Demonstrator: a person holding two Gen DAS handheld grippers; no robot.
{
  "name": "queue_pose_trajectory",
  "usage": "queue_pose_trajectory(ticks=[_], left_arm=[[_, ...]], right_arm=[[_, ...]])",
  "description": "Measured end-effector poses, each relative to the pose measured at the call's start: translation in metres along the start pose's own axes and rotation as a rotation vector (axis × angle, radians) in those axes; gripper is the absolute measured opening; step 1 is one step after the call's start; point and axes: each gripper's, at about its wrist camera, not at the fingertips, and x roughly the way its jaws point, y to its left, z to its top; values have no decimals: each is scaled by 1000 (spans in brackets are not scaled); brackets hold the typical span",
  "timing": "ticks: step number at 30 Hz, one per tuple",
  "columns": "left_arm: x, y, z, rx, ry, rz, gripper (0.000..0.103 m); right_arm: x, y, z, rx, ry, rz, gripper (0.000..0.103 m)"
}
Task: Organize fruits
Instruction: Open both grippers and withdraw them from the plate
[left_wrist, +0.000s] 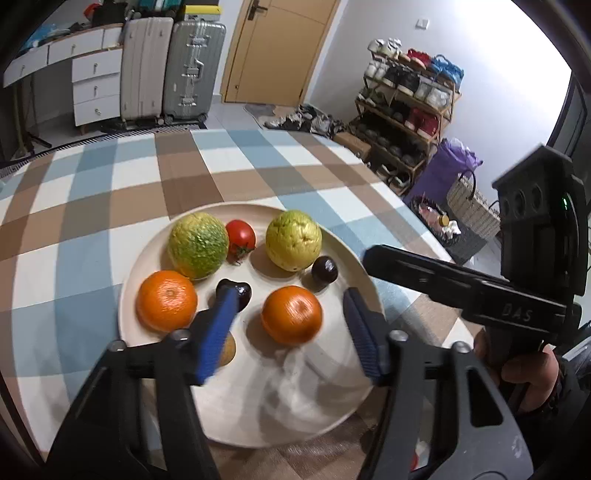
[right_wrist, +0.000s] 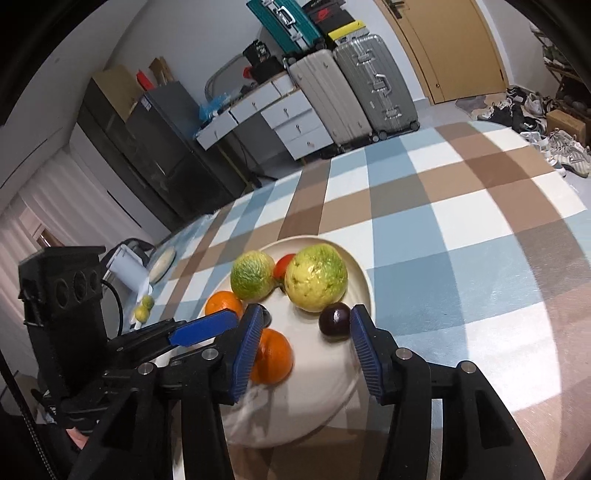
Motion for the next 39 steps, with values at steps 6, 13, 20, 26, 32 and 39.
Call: queue_pose_trajectory(ticks=[6, 13, 20, 26, 32, 39], left_arm=[[-34, -8, -5, -12, -41, 22, 76], [-80, -29, -20, 1, -87, 54, 83], [-117, -50, -43, 22, -123, 72, 90], [-144, -54, -71, -12, -162, 90, 102], [-151, -52, -98, -39, -143, 128, 102], [-148, -57, -129, -51, -110, 127, 102]], right_arm=[[-41, 7, -7, 4, -68, 6, 67], [-93, 32, -28, -25, -155, 13, 92], [-126, 42, -63, -9, -206, 44, 100], [-142, 53, -84, -35, -219, 26, 103], [-150, 72, -104, -109, -228, -26, 103], [-149, 81, -127, -144, -203, -84, 103]])
